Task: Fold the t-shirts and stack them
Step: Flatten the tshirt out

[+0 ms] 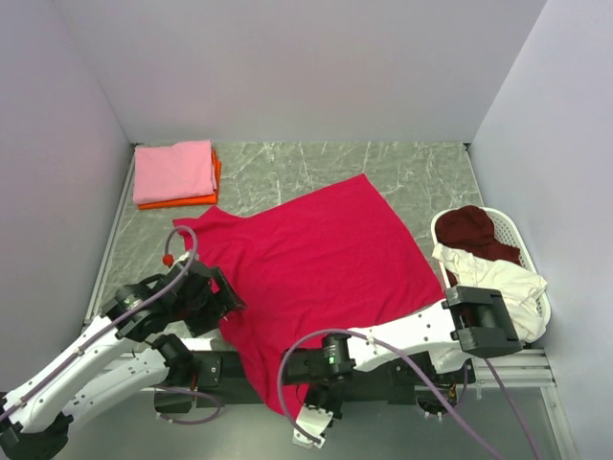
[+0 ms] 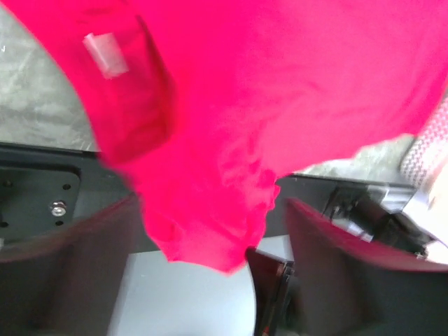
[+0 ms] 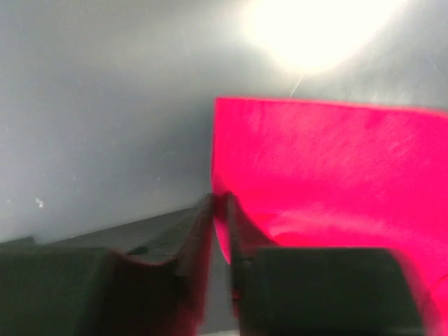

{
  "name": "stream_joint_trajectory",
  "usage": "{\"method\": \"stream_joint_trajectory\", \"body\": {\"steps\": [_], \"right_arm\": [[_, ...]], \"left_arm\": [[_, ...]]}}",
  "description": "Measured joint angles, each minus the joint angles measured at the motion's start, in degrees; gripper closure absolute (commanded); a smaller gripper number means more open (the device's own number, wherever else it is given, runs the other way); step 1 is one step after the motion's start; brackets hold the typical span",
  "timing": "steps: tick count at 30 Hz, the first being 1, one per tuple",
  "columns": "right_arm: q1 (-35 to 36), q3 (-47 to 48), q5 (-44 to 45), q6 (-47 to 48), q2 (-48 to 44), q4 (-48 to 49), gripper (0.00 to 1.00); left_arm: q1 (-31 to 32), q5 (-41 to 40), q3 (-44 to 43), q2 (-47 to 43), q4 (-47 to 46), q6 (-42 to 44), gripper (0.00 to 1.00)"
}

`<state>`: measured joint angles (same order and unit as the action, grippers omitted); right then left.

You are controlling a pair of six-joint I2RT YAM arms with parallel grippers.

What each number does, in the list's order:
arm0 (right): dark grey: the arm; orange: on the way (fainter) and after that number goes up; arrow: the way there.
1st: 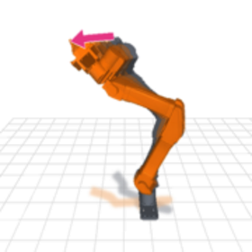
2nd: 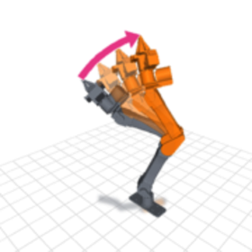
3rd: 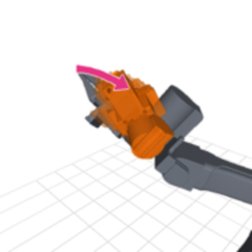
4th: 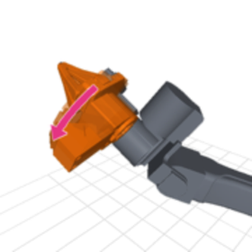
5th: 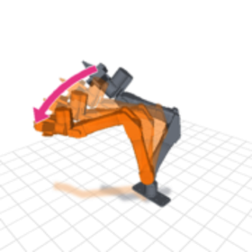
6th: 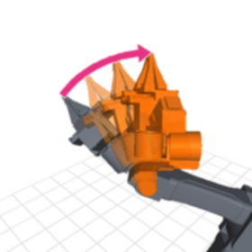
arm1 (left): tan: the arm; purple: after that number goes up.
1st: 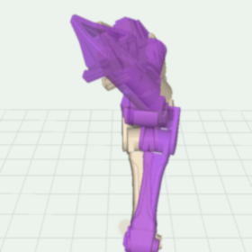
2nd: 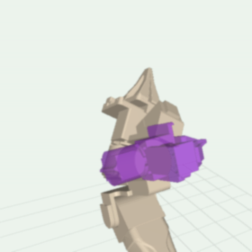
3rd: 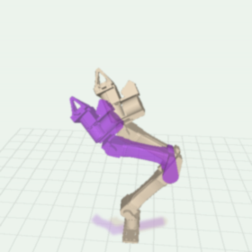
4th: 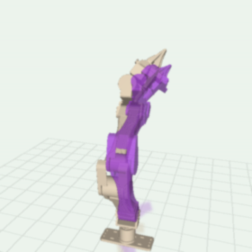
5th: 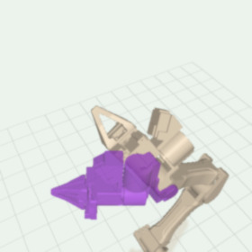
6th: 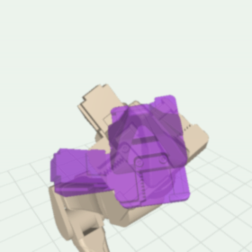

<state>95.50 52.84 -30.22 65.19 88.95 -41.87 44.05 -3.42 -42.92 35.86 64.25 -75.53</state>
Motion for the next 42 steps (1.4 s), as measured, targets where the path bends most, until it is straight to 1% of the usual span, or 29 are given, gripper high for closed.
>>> {"method": "stream_joint_trajectory", "body": {"steps": [1, 2, 3, 4, 6, 8, 12, 14, 15, 16, 18, 20, 21, 22, 23, 24, 25, 26, 28, 30, 32, 34, 35, 38, 40, 42], "right_arm": [[-0.24, -0.46, 0.33, -0.39, -0.17, -0.17, 0.69], [-0.68, -0.66, 0.61, -0.90, -0.66, -0.22, 0.61], [-1.22, -0.66, 0.63, -1.05, -1.18, -0.20, 0.50], [-2.21, -0.50, 0.55, -1.53, -2.08, -0.17, 0.48], [-6.19, 0.37, -0.48, -1.84, -3.74, -0.20, 0.46], [-12.98, 1.49, -1.86, -2.62, -5.46, 0.42, 0.46], [-30.73, 2.45, -5.35, -6.43, -10.19, 3.74, 0.46], [-40.04, 3.26, -6.84, -10.01, -11.98, 5.95, 0.46], [-43.41, 3.69, -7.15, -11.63, -12.24, 7.06, 0.47], [-48.04, 4.31, -8.50, -14.08, -12.22, 8.20, 0.47], [-55.28, 5.33, -9.62, -18.86, -11.87, 10.62, 0.47], [-63.58, 7.45, -10.49, -24.35, -9.99, 12.31, 0.47], [-67.36, 9.03, -10.91, -26.95, -8.39, 13.00, 0.47], [-72.04, 11.23, -11.43, -29.90, -6.08, 13.51, 0.47], [-75.23, 13.20, -11.54, -32.00, -4.02, 13.90, 0.48], [-78.34, 15.30, -11.54, -34.32, -1.36, 14.43, 0.48], [-81.07, 17.33, -11.10, -36.13, 0.98, 14.53, 0.48], [-83.38, 19.65, -10.29, -37.77, 3.67, 14.27, 0.48], [-86.95, 24.61, -7.74, -40.24, 9.92, 13.88, 0.48], [-89.11, 29.09, -3.43, -42.38, 16.15, 13.29, 0.49], [-90.40, 33.05, 0.02, -44.41, 21.68, 11.98, 0.49], [-91.19, 36.76, 3.50, -46.40, 26.62, 10.60, 0.49], [-91.54, 38.82, 5.03, -47.32, 29.05, 9.88, 0.49], [-92.43, 45.40, 8.02, -49.20, 34.97, 7.19, 0.48], [-92.83, 49.51, 9.51, -49.90, 38.27, 5.81, 0.48], [-92.91, 51.21, 10.49, -50.16, 39.80, 4.92, 0.48]], "left_arm": [[0.00, 0.11, -0.90, -0.39, 0.31, 1.22, 0.01], [0.00, 0.04, -2.16, -0.85, 0.48, 1.95, 0.01], [0.00, -0.31, -3.63, -1.25, 0.46, 2.80, 0.01], [0.00, -0.96, -5.29, -1.73, -0.07, 4.04, 0.01], [0.00, -2.67, -8.17, -2.69, -1.62, 7.02, 0.01], [0.00, -5.70, -10.56, -2.56, -3.93, 10.49, 0.00], [-0.22, -12.63, -12.50, 0.85, -9.92, 17.84, 0.00], [-1.31, -14.75, -12.39, 3.15, -13.53, 21.57, 0.01], [-2.47, -15.26, -12.13, 4.20, -15.76, 23.39, 0.01], [-4.81, -14.99, -11.54, 5.22, -18.49, 25.49, 0.01], [-10.69, -13.09, -9.86, 6.97, -23.67, 28.83, 0.04], [-20.44, -7.63, -7.04, 9.27, -30.05, 31.95, 0.08], [-26.51, -3.80, -5.44, 10.75, -33.09, 33.05, 0.15], [-31.74, -0.15, -4.11, 12.57, -35.69, 33.44, 0.18], [-37.31, 3.93, -2.64, 15.06, -39.12, 33.97, 0.23], [-42.23, 8.28, -1.11, 17.77, -42.45, 34.12, 0.25], [-45.66, 11.28, 0.13, 20.37, -44.61, 34.27, 0.26], [-48.76, 13.84, 1.20, 22.99, -46.45, 34.25, 0.31], [-51.95, 18.12, 2.14, 27.34, -48.13, 34.34, 0.34], [-53.05, 20.83, 2.19, 30.05, -48.61, 34.60, 0.32], [-53.48, 21.75, 2.21, 30.40, -48.59, 35.08, 0.31], [-54.86, 22.53, 2.27, 29.99, -49.31, 35.54, 0.32], [-56.28, 22.88, 2.47, 29.86, -50.23, 35.63, 0.35], [-61.99, 25.27, 4.00, 30.21, -53.33, 35.36, 0.38], [-65.22, 26.36, 5.57, 30.82, -54.75, 35.32, 0.38], [-66.29, 27.26, 6.93, 31.19, -54.97, 35.47, 0.37]]}}
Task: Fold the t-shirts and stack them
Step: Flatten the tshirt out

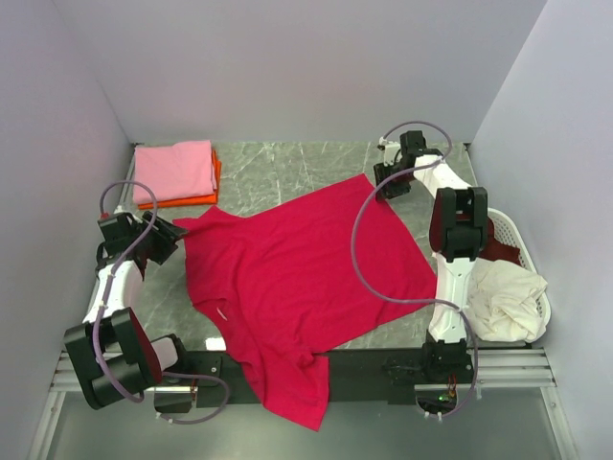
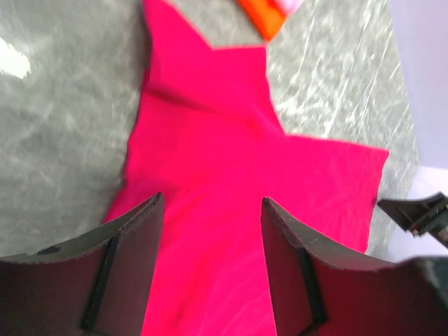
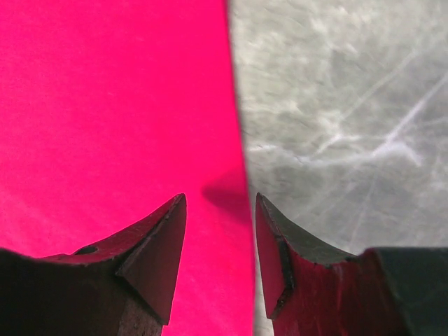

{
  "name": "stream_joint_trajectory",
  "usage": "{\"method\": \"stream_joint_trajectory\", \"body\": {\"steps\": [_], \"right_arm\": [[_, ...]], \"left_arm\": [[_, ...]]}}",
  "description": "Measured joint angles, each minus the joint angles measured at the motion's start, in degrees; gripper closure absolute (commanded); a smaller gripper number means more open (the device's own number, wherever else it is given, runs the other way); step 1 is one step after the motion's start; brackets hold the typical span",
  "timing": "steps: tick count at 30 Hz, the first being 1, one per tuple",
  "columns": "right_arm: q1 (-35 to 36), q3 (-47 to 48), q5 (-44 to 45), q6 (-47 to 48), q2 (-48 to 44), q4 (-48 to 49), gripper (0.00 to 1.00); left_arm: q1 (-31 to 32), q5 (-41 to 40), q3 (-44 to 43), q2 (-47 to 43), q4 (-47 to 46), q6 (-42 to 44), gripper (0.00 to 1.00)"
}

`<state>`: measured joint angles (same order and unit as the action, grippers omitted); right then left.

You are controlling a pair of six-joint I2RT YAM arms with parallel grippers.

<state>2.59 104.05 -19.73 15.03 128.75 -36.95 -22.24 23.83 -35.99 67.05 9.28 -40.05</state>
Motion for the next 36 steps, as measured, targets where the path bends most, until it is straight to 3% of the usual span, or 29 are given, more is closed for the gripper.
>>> {"method": "stream_joint_trajectory", "body": {"steps": [6, 9, 11, 13, 16, 17, 18, 25, 33, 36], "right_arm": [[-0.17, 3.58, 2.16, -0.09, 2.71, -4.15, 0.50], [-0.17, 4.28, 2.56, 0.37, 3.30, -5.53, 0.58], [-0.17, 4.28, 2.58, 0.94, 3.30, -6.40, 0.65], [-0.17, 4.28, 2.36, 1.42, 3.30, -7.39, 0.85], [-0.17, 4.28, 2.19, 1.81, 3.30, -8.83, 1.00], [-0.17, 4.26, 2.21, 1.86, 3.30, -9.11, 1.00], [-0.17, 4.11, 2.38, 1.79, 3.28, -9.11, 1.00], [-0.28, -4.70, 5.99, 2.21, -2.05, -5.29, 1.00], [-3.30, -13.03, 9.20, 3.69, -7.43, -4.22, 1.00], [-5.01, -13.22, 9.22, 3.91, -7.54, -4.17, 1.00]], "left_arm": [[-0.52, 2.40, 0.94, 0.04, -0.07, 0.44, 0.37], [-0.63, 2.51, 0.76, 0.11, 0.22, 0.94, 0.36], [-0.68, 2.47, -0.09, 0.31, 0.70, 1.86, 0.35], [-0.70, 2.45, -1.05, 0.28, 0.92, 3.02, 0.33], [-0.72, 2.51, -1.90, 0.15, 0.76, 4.28, 0.26], [-0.72, 2.51, -1.95, 0.00, 0.74, 4.61, 0.02], [-0.72, 2.51, -1.95, -0.11, 0.76, 5.42, 0.01], [-0.72, 2.69, -2.10, -0.09, 1.07, 6.67, 0.01], [-0.74, 1.92, -6.88, 4.79, 1.46, 7.48, 0.12], [-0.74, 2.08, -9.64, 9.14, 1.29, 7.93, 0.23]]}}
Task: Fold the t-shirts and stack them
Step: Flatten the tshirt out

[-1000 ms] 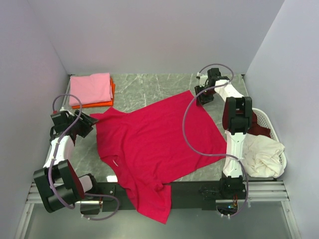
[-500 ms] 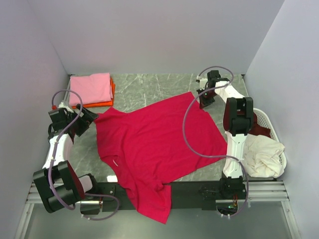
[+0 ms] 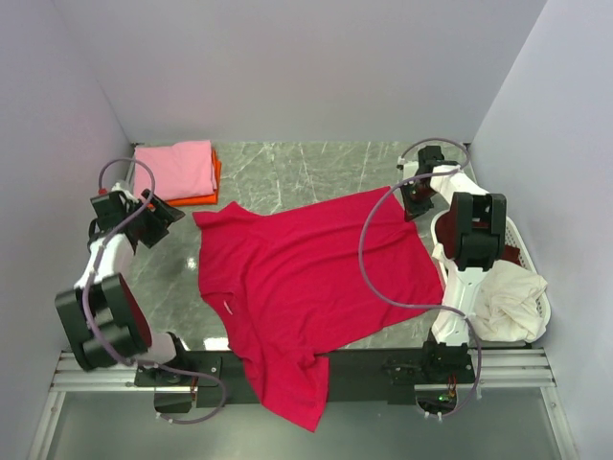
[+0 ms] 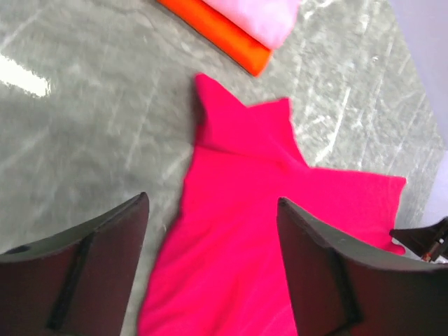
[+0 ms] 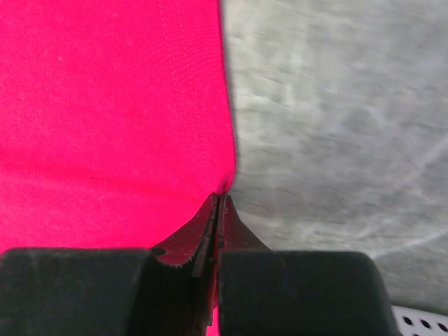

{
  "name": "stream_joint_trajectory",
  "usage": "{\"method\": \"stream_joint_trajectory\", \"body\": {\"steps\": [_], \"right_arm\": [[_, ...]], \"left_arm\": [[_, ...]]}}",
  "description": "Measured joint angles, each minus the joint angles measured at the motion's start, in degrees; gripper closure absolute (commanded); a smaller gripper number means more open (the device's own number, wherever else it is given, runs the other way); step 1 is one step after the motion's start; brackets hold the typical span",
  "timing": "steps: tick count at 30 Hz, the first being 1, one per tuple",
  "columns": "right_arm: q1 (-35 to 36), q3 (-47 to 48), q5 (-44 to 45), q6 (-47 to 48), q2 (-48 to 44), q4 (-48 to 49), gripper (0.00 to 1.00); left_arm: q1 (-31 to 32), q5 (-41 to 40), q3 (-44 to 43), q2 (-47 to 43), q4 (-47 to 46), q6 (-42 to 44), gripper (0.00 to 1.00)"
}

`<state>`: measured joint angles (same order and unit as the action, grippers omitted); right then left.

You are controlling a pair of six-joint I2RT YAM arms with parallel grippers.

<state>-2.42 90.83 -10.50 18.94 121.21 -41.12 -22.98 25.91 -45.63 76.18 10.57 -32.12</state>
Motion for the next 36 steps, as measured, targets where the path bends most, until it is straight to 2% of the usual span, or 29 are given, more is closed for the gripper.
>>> {"method": "stream_joint_trajectory", "body": {"steps": [1, 4, 11, 18, 24, 27, 28, 32, 36], "right_arm": [[-0.44, 0.00, 0.02, 0.00, 0.00, 0.02, 1.00], [-1.03, 0.02, -0.02, -0.02, 0.00, 0.02, 1.00], [-1.05, 0.13, -0.11, 0.00, 0.02, -0.07, 1.00], [-1.05, 0.13, -0.20, 0.09, 0.02, -0.09, 1.00], [-1.05, 0.13, -0.35, 0.24, 0.02, -0.09, 1.00], [-1.07, 0.15, -0.48, 0.24, 0.02, -0.11, 1.00], [-1.07, 0.15, -0.50, 0.24, 0.02, -0.11, 1.00], [-1.07, 0.15, -0.50, 0.26, 0.02, -0.11, 1.00], [-1.07, 0.15, -0.52, 0.28, 0.02, -0.09, 1.00]], "left_arm": [[0.02, 0.46, -1.33, 2.25, 0.11, 0.13, 0.27], [0.02, 2.14, -4.48, 9.22, -0.52, 0.59, 0.31], [1.20, 6.40, -8.63, 21.22, -0.98, 1.05, 0.35], [5.81, 7.21, -14.27, 27.30, -1.16, 0.98, 0.38], [7.63, 5.46, -18.84, 31.21, -1.16, 0.94, 0.52], [8.02, 4.79, -20.28, 33.00, -0.83, 1.03, 0.79], [8.09, 4.83, -20.44, 33.29, -0.85, 1.07, 0.98], [8.98, 5.40, -20.24, 32.61, -1.16, 1.46, 0.99], [11.47, 6.01, -16.87, 26.82, -1.29, 1.44, 0.99]]}}
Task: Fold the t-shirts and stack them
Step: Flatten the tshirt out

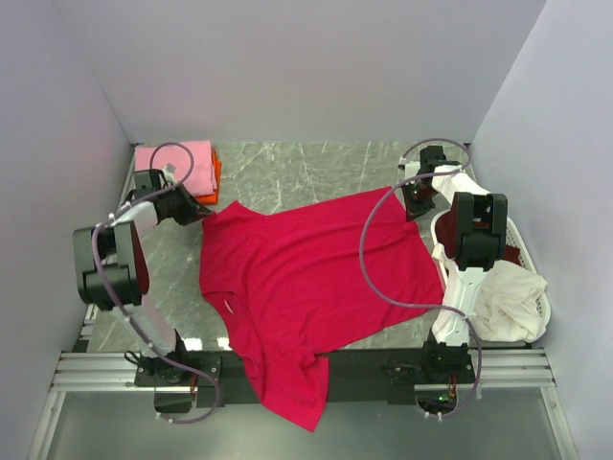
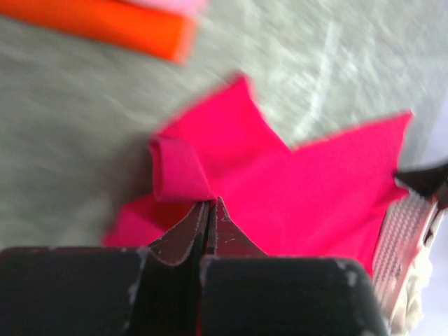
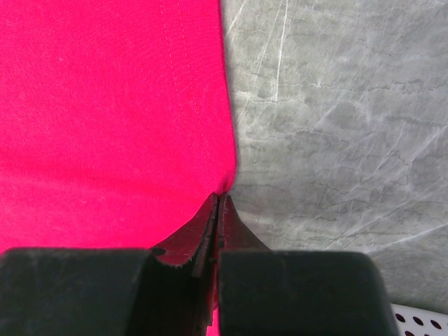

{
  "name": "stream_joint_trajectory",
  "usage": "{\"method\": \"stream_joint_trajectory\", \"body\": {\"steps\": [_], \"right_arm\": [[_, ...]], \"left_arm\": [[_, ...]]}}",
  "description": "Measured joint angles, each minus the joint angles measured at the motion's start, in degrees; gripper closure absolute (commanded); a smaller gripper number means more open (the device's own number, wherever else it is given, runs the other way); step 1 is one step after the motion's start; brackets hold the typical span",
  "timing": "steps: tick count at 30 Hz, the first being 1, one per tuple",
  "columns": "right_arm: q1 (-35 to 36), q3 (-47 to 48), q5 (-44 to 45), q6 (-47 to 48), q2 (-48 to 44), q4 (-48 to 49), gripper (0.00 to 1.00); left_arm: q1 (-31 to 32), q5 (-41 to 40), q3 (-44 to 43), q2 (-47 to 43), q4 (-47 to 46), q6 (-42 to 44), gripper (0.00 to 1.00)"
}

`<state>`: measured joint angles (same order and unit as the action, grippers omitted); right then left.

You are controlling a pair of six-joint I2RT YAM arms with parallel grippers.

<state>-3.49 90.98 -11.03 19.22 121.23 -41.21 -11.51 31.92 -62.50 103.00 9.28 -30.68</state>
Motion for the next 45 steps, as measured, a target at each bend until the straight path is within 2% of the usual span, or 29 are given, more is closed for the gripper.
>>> {"method": "stream_joint_trajectory", "body": {"steps": [5, 6, 8, 9, 10, 13, 19, 24, 29, 33, 37, 40, 45], "right_arm": [[0.00, 0.00, 0.00, 0.09, 0.00, 0.00, 1.00], [0.00, 0.00, 0.00, 0.13, 0.00, 0.00, 1.00], [0.00, 0.00, -0.04, 0.15, 0.00, 0.02, 1.00], [0.00, 0.00, -0.04, 0.17, 0.00, 0.02, 1.00], [0.00, 0.00, -0.07, 0.17, 0.00, 0.04, 1.00], [0.00, -0.02, -0.17, 0.17, 0.00, 0.04, 1.00], [-0.04, -0.20, -0.55, 0.26, 0.00, 0.31, 1.00], [-0.04, -0.20, -0.66, 0.35, 0.00, 0.33, 1.00], [-0.04, -0.20, -0.66, 0.35, 0.00, 0.31, 1.00], [-0.04, -0.20, -0.66, 0.35, 0.00, 0.33, 1.00], [-0.04, -0.20, -0.66, 0.35, 0.00, 0.31, 1.00], [-0.04, -0.20, -0.66, 0.33, 0.00, 0.33, 1.00], [-0.04, -0.20, -0.68, 0.35, 0.00, 0.31, 1.00]], "left_arm": [[4.20, 0.96, 9.20, -11.67, -1.29, -0.61, 0.99], [4.74, 1.60, 11.96, -13.53, -2.49, -1.07, 0.96], [5.25, 2.73, 17.73, -16.20, -3.23, -2.25, 0.88], [5.22, 3.02, 21.03, -16.98, -3.69, -3.10, 0.76], [5.20, 2.97, 22.88, -17.16, -3.45, -3.61, 0.68], [5.16, 0.57, 25.94, -19.15, 0.59, -5.14, 0.50], [5.09, -5.03, 20.98, -27.93, 4.02, -3.63, 0.48], [5.07, -6.03, 15.65, -25.05, 5.73, 1.53, 0.48], [5.07, -10.67, 15.30, -21.68, 9.77, 4.00, 0.48], [5.07, -15.06, 16.26, -22.82, 11.17, 2.45, 0.51], [5.07, -15.63, 19.47, -24.52, 10.95, -0.59, 0.55], [5.07, -14.80, 21.33, -23.45, 10.14, -2.73, 0.61], [5.07, -14.21, 21.53, -18.88, 8.33, -5.42, 0.62]]}}
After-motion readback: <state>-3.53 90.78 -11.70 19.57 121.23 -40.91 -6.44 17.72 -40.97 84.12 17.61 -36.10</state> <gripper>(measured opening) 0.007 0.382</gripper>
